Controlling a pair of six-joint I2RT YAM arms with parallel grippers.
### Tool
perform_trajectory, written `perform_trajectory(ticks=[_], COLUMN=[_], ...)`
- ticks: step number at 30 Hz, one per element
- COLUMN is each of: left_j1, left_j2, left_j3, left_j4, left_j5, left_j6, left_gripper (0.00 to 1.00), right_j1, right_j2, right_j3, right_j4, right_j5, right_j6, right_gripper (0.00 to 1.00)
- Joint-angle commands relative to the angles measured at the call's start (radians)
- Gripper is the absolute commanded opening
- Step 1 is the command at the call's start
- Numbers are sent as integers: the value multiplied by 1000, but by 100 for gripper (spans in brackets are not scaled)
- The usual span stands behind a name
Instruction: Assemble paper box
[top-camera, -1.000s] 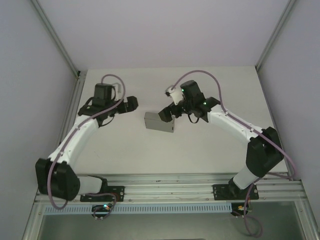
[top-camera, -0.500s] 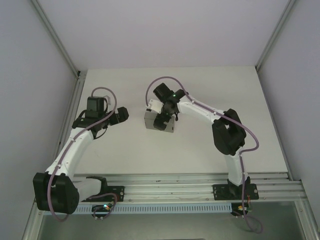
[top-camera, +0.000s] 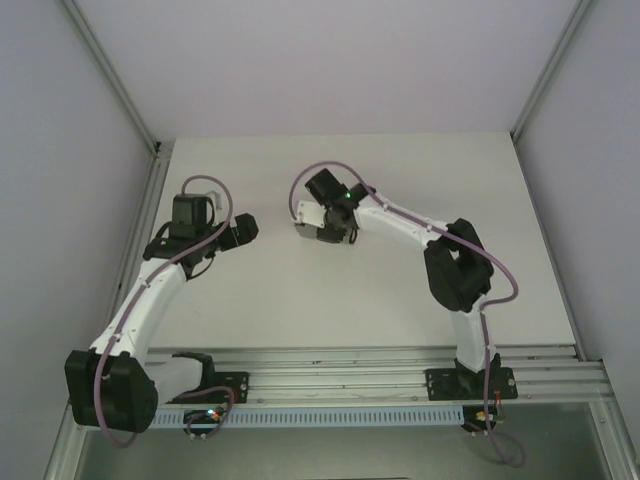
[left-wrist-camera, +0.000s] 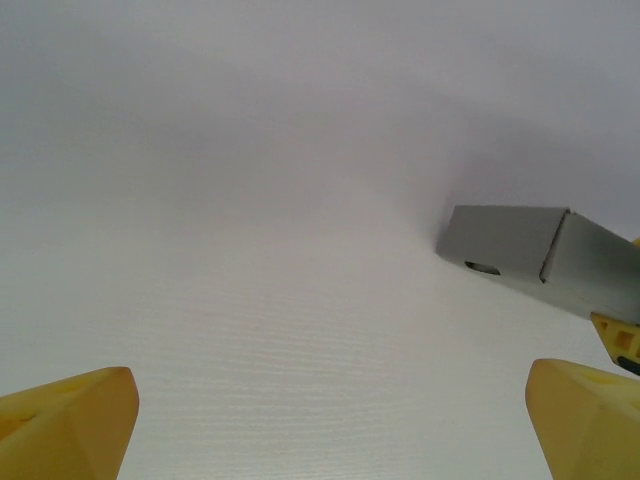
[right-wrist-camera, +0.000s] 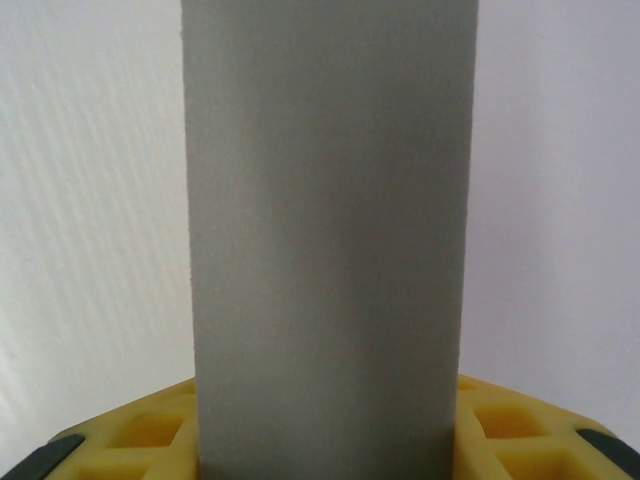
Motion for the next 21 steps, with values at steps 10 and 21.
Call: perform_trajectory(ticks=[10,21], left_j1=[2,68], left_j2=[-20,65], left_j3=[8,-199], left_j4=[-9,585], left_j5=[-113,-371], left_j6=[4,240], left_gripper=[100,100], right_j1=[97,-297], right_j2=[-369,-860], right_j3=[-464,-814], right_j4=[286,500], right_j5=[31,-39], right_j6=[-92,717], right_gripper=[100,100])
